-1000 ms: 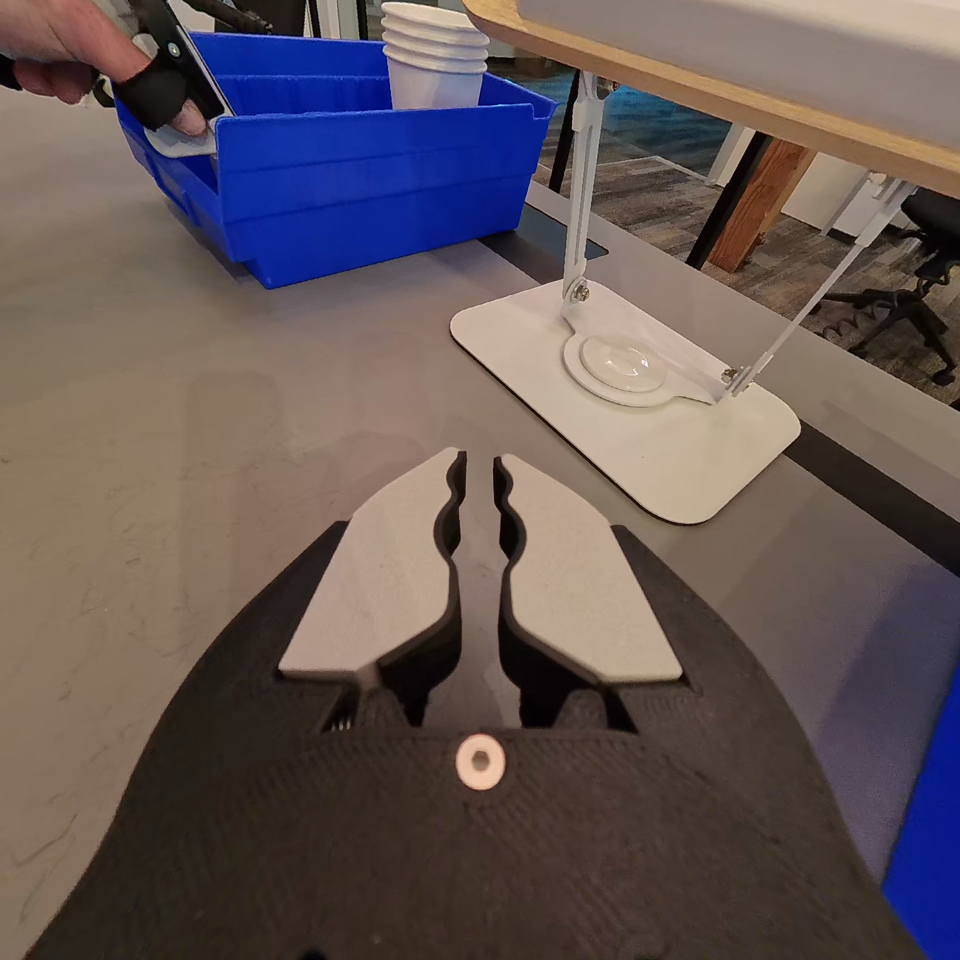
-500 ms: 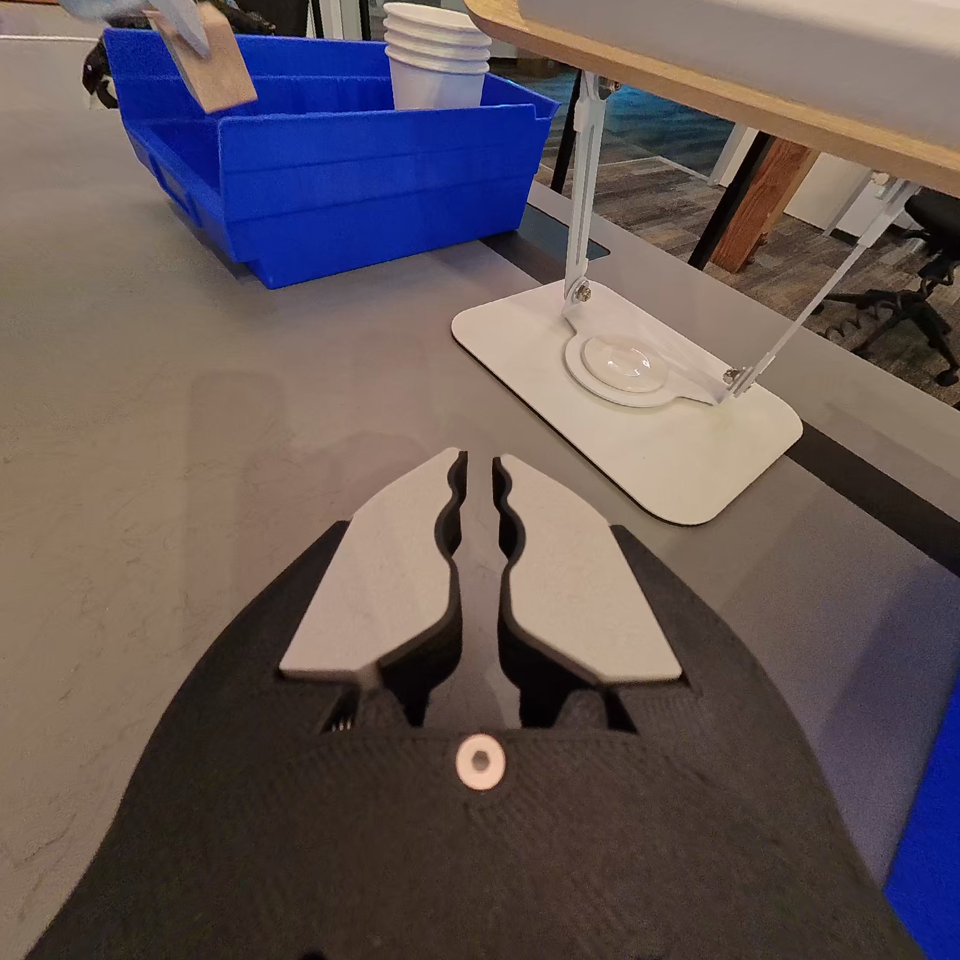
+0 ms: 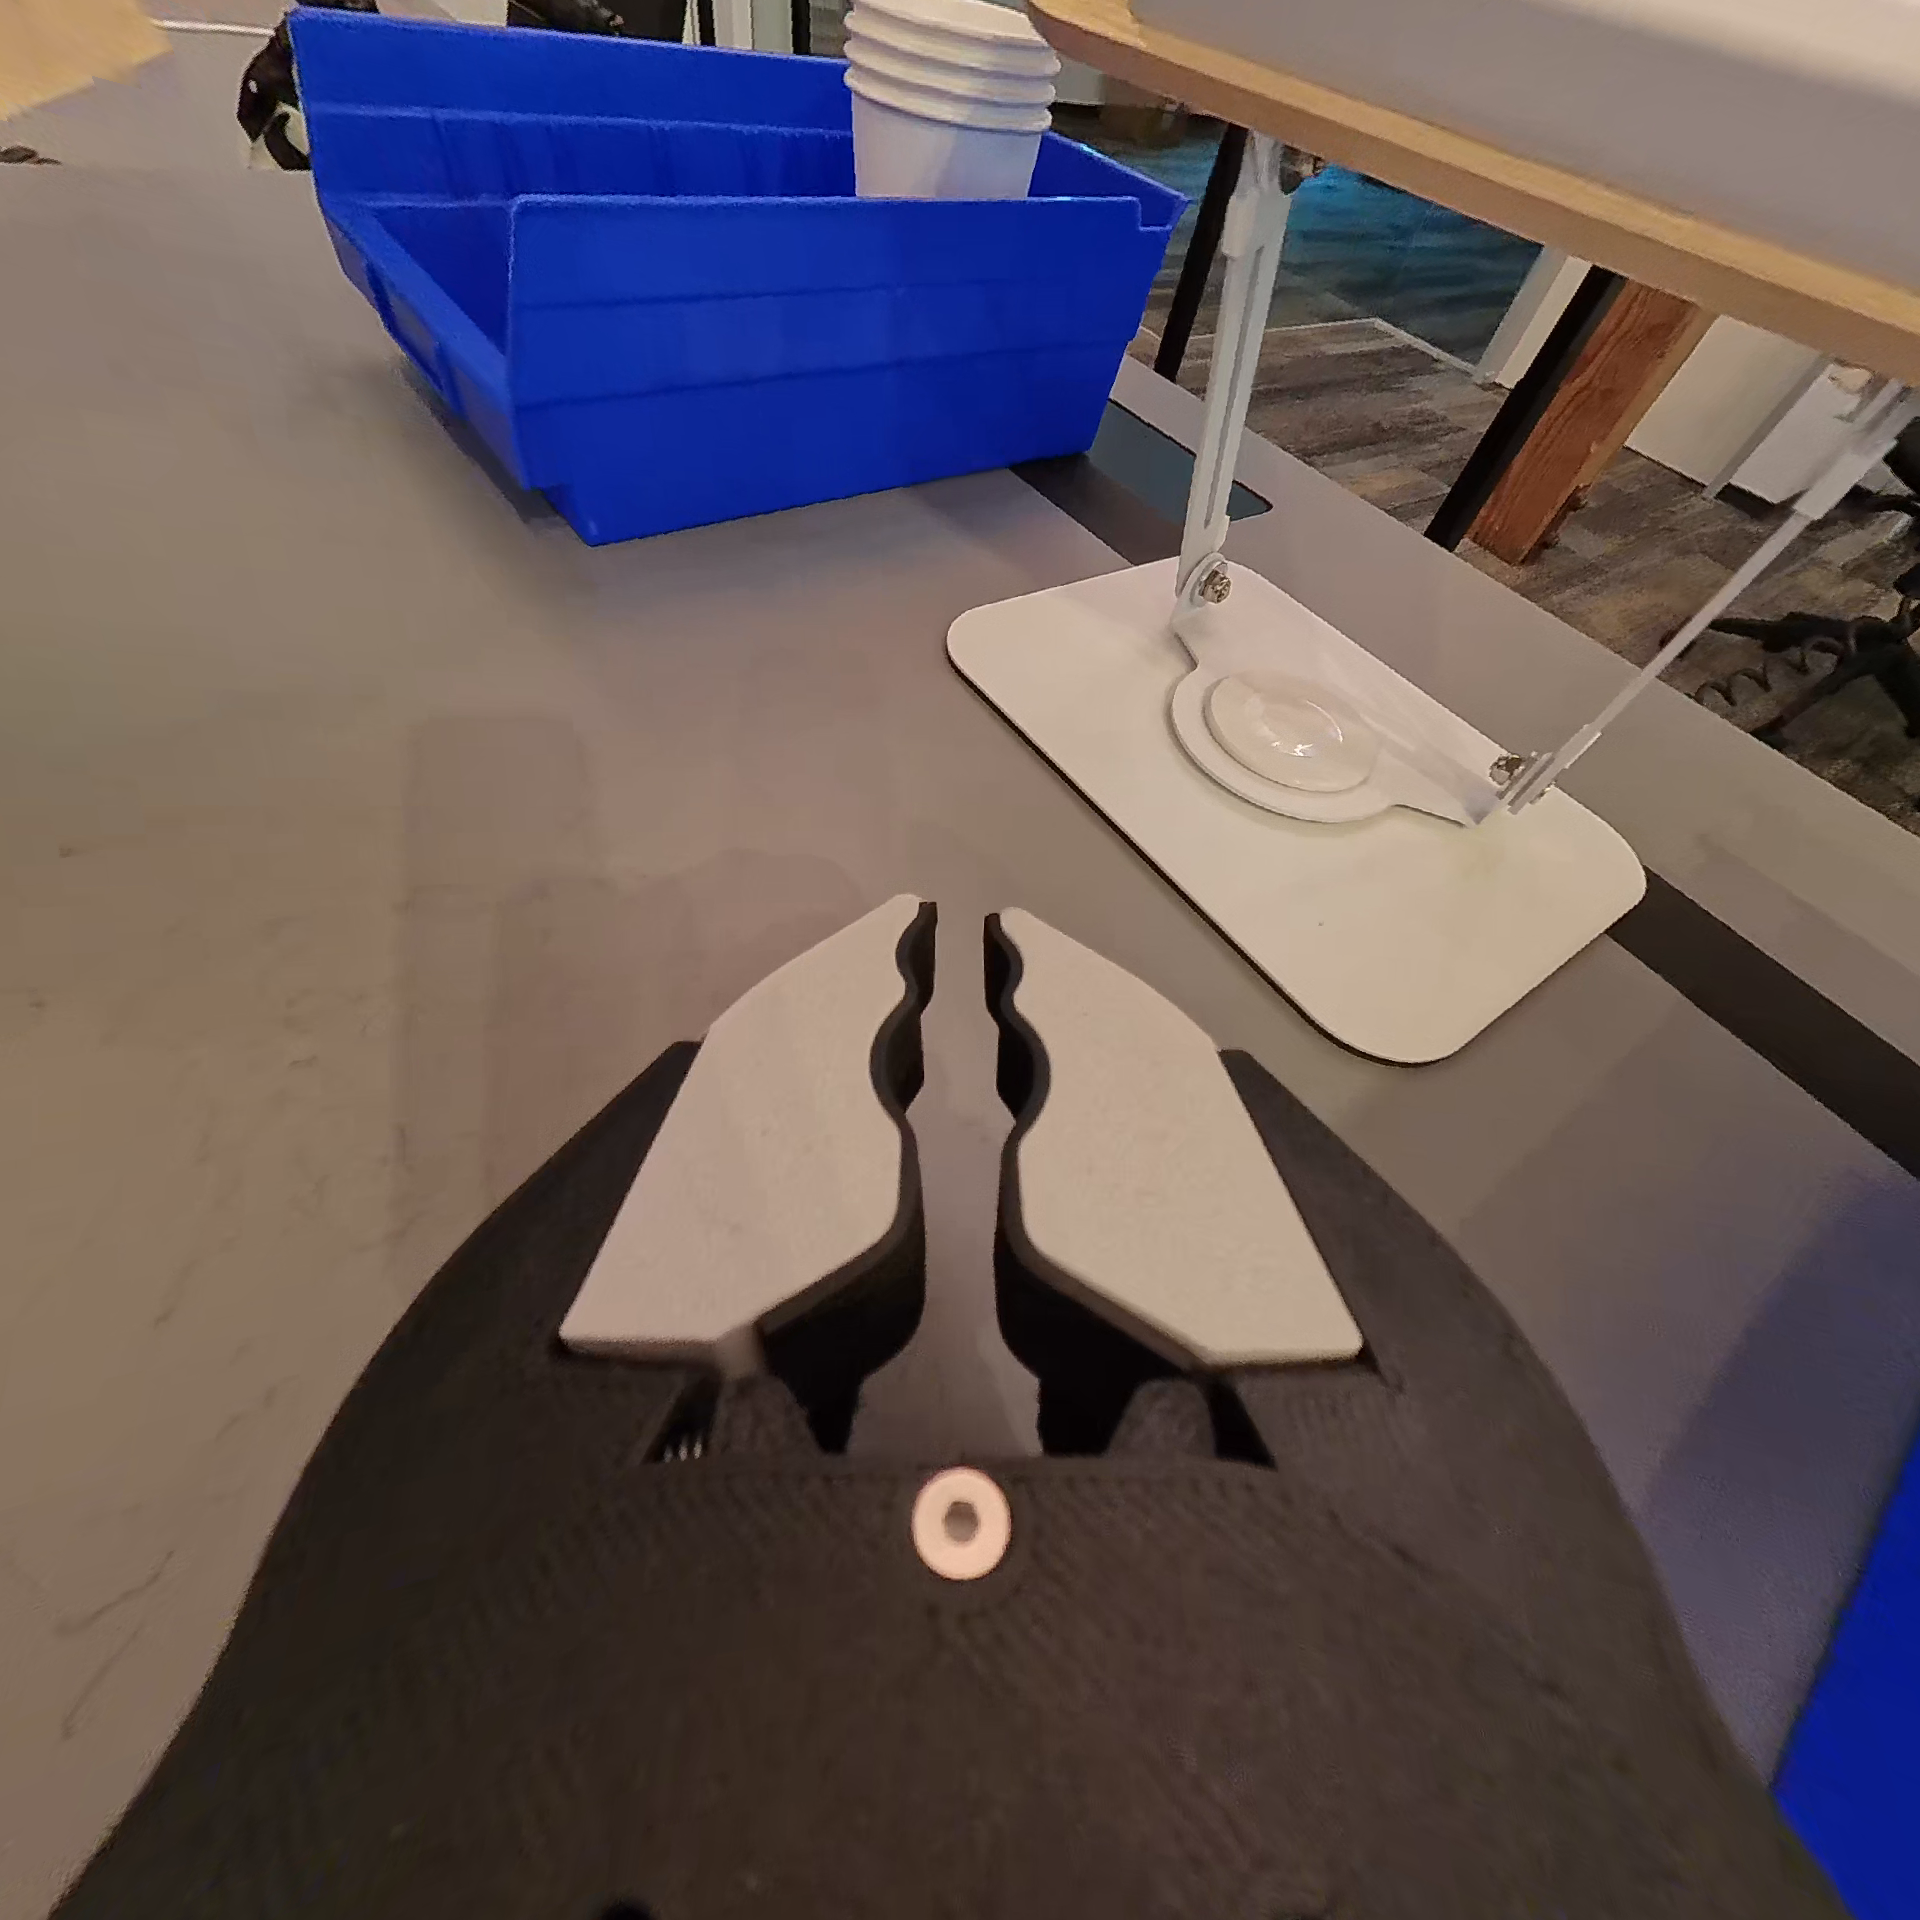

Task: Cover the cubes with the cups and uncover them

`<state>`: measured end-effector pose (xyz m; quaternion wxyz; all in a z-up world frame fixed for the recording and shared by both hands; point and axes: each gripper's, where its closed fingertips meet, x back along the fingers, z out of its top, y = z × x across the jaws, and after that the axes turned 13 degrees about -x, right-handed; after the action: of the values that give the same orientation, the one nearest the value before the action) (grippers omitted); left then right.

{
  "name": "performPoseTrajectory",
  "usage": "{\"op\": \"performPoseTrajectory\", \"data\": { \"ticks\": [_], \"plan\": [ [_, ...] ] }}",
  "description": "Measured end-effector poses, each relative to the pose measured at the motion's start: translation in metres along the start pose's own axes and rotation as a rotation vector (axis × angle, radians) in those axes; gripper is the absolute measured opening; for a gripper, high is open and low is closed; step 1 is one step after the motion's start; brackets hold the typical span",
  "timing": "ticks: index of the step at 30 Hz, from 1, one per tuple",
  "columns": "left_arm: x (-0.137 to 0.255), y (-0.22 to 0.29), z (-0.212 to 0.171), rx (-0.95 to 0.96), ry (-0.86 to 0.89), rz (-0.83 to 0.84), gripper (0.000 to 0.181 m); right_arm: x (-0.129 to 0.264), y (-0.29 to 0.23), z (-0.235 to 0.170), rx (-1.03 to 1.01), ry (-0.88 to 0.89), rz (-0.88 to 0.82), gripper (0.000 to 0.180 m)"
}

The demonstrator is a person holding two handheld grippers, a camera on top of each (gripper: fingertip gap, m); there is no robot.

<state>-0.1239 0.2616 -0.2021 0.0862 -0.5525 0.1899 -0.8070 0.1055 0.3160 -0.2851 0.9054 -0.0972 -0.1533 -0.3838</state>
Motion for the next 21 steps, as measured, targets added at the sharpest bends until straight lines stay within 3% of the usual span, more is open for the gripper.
{"op": "performPoseTrajectory", "data": {
  "ticks": [11, 21],
  "plan": [
    [-0.015, 0.103, -0.044, -0.161, 0.046, -0.313, 0.043, -0.003, -0.006, -0.005, 0.038, -0.031, 0.017, 0.009],
    [-0.039, 0.125, -0.055, -0.280, 0.022, -0.419, 0.043, -0.004, -0.009, -0.008, 0.057, -0.050, 0.019, 0.008]
  ]
}}
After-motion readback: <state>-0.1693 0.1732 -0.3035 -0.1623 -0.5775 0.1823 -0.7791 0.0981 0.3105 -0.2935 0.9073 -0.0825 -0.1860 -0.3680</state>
